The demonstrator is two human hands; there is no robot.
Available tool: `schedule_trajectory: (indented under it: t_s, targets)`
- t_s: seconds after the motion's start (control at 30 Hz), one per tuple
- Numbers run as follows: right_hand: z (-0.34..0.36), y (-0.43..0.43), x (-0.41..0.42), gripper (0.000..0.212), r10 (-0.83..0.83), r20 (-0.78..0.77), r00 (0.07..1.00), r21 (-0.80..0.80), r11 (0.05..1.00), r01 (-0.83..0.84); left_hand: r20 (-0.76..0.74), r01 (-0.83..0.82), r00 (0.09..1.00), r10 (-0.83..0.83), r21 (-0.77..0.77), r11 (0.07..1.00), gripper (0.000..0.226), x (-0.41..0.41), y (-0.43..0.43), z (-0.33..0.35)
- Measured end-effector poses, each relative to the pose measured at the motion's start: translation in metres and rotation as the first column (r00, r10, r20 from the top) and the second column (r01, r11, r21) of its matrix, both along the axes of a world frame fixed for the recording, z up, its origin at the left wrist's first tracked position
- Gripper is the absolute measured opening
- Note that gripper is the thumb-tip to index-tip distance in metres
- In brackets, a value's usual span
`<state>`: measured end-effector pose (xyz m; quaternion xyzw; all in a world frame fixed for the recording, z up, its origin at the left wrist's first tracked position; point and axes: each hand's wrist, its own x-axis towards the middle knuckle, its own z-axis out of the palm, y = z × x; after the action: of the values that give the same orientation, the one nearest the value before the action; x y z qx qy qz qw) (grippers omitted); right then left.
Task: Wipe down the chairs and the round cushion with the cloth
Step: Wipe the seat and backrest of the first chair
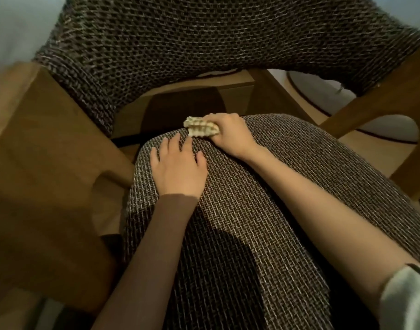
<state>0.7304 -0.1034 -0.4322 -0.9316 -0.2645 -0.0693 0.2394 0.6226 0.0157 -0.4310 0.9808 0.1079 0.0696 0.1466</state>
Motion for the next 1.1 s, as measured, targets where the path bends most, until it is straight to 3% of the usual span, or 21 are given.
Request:
schedule_trajectory:
  t_s: [0.07,0.13,0.23,0.3,0.4,0.53,0.63,0.7,0.8,0.9,0.97,1.1]
  targets:
    - [-0.001,-0.010,0.004,0.034,-0.052,0.073,0.996,-0.067,0.996,0.057,-0.015,0.019,1.000,-0.019,0.013,1.000,0.051,-0.001,-0.001,0.000]
    - [-0.001,-0.030,0.009,0.035,-0.207,0.130,0.970,-0.102,0.970,0.221,-0.023,0.036,0.999,-0.036,0.020,0.999,0.050,-0.001,-0.001,0.000]
    - [0.001,-0.072,0.016,0.033,-0.472,0.181,0.863,-0.148,0.854,0.499,-0.033,0.052,0.998,-0.051,0.040,0.998,0.050,-0.002,-0.001,0.000]
    - [0.004,-0.086,0.015,0.031,-0.571,0.191,0.798,-0.169,0.782,0.600,-0.038,0.063,0.997,-0.061,0.042,0.997,0.049,-0.002,-0.003,0.000]
    - [0.004,-0.066,-0.003,0.030,-0.535,0.147,0.832,-0.140,0.821,0.553,-0.031,0.060,0.998,-0.059,0.033,0.998,0.049,-0.003,-0.004,0.001]
    - [-0.002,-0.019,-0.053,0.036,-0.310,0.042,0.950,-0.028,0.950,0.311,-0.008,0.053,0.999,-0.052,0.043,0.998,0.048,-0.010,-0.005,0.003]
    - [0.000,-0.013,-0.084,0.038,-0.160,0.048,0.986,0.020,0.987,0.159,-0.031,0.064,0.998,-0.062,0.078,0.995,0.049,-0.021,-0.006,0.003]
    - [0.001,-0.024,-0.095,0.039,-0.095,0.095,0.991,-0.045,0.994,0.100,-0.054,0.092,0.995,-0.087,0.089,0.992,0.050,-0.029,-0.006,0.003]
    - [0.004,-0.061,-0.094,0.042,-0.225,0.202,0.953,-0.230,0.935,0.269,-0.081,0.146,0.987,-0.139,0.092,0.985,0.050,-0.037,-0.006,0.005]
    - [0.015,-0.110,-0.087,0.044,-0.577,0.185,0.796,-0.207,0.769,0.605,-0.093,0.221,0.973,-0.212,0.099,0.970,0.051,-0.047,-0.009,0.005]
    - [0.017,-0.117,-0.090,0.040,-0.661,0.163,0.733,-0.198,0.706,0.680,-0.094,0.260,0.964,-0.250,0.114,0.959,0.053,-0.054,-0.009,0.003]
    - [0.010,-0.076,-0.116,0.035,-0.556,0.061,0.829,-0.121,0.820,0.559,-0.107,0.302,0.951,-0.290,0.123,0.945,0.053,-0.064,-0.009,0.004]
